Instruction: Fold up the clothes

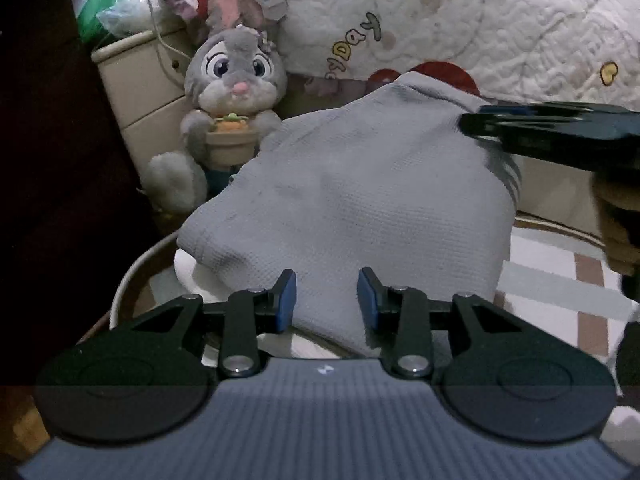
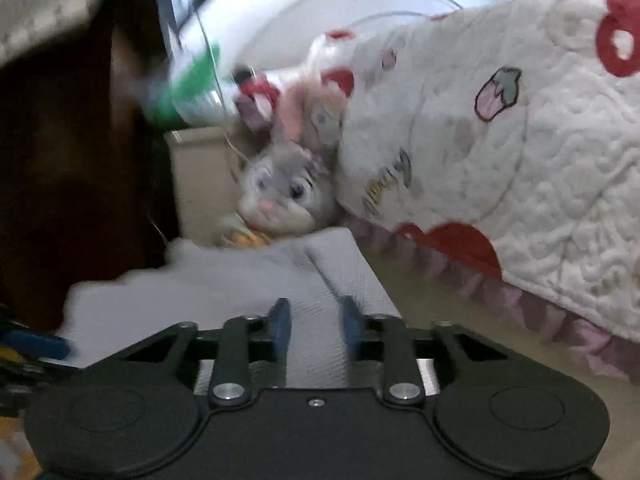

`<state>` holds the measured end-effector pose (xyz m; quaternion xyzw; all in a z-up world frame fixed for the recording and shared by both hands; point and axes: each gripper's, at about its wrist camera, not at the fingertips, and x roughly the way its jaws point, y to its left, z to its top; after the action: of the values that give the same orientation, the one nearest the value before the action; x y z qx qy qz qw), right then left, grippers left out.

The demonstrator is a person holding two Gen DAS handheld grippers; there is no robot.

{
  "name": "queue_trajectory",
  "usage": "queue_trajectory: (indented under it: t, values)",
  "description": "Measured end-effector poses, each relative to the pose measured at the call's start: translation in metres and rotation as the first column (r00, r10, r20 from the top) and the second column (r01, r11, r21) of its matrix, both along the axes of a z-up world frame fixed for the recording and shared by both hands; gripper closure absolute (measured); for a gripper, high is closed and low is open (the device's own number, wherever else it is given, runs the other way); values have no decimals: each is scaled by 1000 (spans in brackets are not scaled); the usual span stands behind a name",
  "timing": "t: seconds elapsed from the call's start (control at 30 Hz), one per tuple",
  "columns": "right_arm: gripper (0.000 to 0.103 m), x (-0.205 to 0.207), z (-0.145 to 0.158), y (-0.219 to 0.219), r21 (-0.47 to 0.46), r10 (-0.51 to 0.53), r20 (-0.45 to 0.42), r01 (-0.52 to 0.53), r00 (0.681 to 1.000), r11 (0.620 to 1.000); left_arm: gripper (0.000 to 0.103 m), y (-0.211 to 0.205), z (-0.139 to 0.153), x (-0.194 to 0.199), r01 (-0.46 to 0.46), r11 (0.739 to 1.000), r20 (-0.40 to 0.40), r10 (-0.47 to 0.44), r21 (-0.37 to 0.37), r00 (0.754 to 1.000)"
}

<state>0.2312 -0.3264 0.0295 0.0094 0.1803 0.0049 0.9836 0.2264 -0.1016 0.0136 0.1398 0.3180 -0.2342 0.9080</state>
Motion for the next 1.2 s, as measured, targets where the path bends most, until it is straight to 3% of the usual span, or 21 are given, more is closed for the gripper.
queue_trajectory:
  t: [0.1, 0.2, 0.23, 0.3, 0.4, 0.43, 0.47, 0.5, 0.53, 0.6, 0.67, 0.8, 0.9, 1.1, 1.2]
  values:
    - [77, 9, -12, -14, 97, -66, -5, 66, 998, 993, 69, 0, 0, 0, -25, 1000, -21, 24, -8, 999]
    - [76, 16, -23, -31, 277, -139, -58, 150, 989, 949, 68, 0, -1, -2, -42, 999, -38, 41, -10, 998]
    - [76, 16, -23, -30, 266, -135, -60, 147, 989, 953, 67, 0, -1, -3, -45, 999, -27, 45, 3, 999]
    - [74, 16, -24, -26, 227, -121, -64, 133, 991, 965, 53, -1, -2, -5, -70, 997, -4, 70, 27, 998]
    - [69, 6, -21, -19, 147, -121, -66, 130, 990, 981, 44, 3, 1, -8, -115, 993, -20, 116, 20, 993]
    - [50, 3, -19, -12, 55, -162, -47, 164, 986, 985, 43, 5, 2, -9, -130, 991, -26, 131, 18, 991]
    - [34, -9, -19, -5, -31, -234, -25, 234, 972, 972, 41, 8, 5, -13, -145, 989, -33, 146, 19, 989]
    - [33, -20, -18, 1, -113, -303, 2, 301, 953, 947, 34, 7, 9, -24, -151, 988, -28, 152, 18, 988]
    - [33, -30, -17, 1, -105, -311, -5, 309, 950, 945, 30, 6, 12, -35, -157, 987, -24, 158, 17, 987]
    - [35, -61, -14, -6, 21, -267, -47, 268, 962, 963, 14, 4, 18, -56, -170, 985, -14, 170, 17, 985]
    - [35, -96, -12, -9, 128, -233, -90, 243, 968, 962, 13, 0, 23, -83, -186, 982, 1, 186, 30, 983]
    - [35, -174, -10, 2, 221, -115, -140, 144, 983, 965, 12, -9, 28, -136, -110, 993, -12, 111, 36, 994]
    - [35, -224, -9, 9, 280, -91, -160, 134, 983, 951, 9, -11, 25, -165, -96, 994, -20, 97, 55, 995]
    - [35, -297, 6, 28, 269, -68, -164, 111, 984, 957, 8, -6, 17, -204, -163, 984, -102, 170, 65, 980]
    - [34, -329, 8, 33, 283, -56, -181, 106, 982, 953, 8, -5, 23, -220, -195, 977, -95, 202, 82, 975]
